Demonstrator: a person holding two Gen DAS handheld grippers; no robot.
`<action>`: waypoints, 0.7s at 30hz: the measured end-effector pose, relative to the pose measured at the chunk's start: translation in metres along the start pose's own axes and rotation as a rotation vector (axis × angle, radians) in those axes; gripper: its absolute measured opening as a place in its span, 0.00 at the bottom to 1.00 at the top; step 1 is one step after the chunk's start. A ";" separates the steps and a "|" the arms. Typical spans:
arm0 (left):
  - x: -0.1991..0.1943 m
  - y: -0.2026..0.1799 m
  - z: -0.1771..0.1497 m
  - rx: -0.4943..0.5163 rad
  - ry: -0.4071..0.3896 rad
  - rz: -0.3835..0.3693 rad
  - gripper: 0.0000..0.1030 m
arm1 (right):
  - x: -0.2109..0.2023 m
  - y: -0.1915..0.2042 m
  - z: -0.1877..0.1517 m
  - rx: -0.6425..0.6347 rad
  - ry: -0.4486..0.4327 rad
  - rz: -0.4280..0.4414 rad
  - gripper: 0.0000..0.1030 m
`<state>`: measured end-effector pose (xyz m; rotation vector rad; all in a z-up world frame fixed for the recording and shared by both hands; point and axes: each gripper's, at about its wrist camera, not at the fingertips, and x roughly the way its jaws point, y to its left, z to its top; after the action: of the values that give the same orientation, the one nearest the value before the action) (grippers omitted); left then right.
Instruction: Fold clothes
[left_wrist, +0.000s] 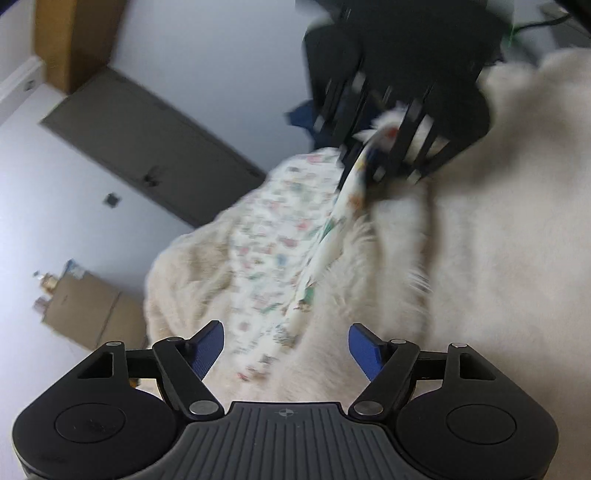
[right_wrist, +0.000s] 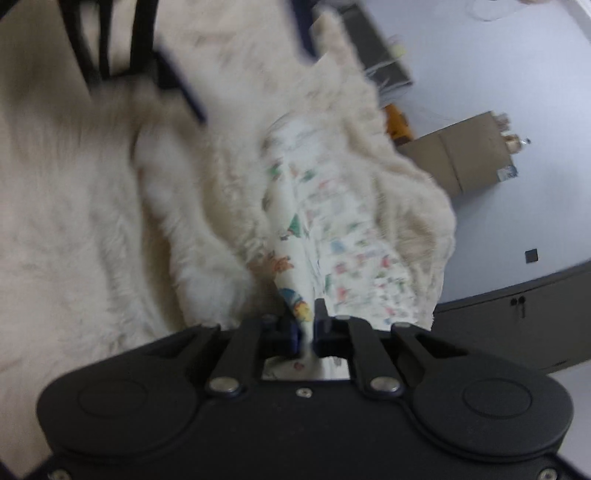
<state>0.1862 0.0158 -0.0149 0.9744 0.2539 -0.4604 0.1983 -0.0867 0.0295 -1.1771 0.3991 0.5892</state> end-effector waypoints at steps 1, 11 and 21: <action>0.004 -0.002 0.006 -0.005 -0.022 0.016 0.68 | -0.012 -0.011 -0.002 0.021 -0.015 -0.002 0.04; 0.033 -0.038 0.037 -0.021 -0.101 0.095 0.62 | -0.094 -0.078 -0.031 0.109 -0.060 -0.001 0.04; -0.001 -0.064 0.063 -0.102 -0.199 0.018 0.51 | -0.106 -0.095 -0.047 0.158 -0.049 0.010 0.04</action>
<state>0.1547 -0.0674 -0.0279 0.8241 0.0877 -0.5194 0.1749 -0.1791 0.1456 -1.0079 0.4022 0.5834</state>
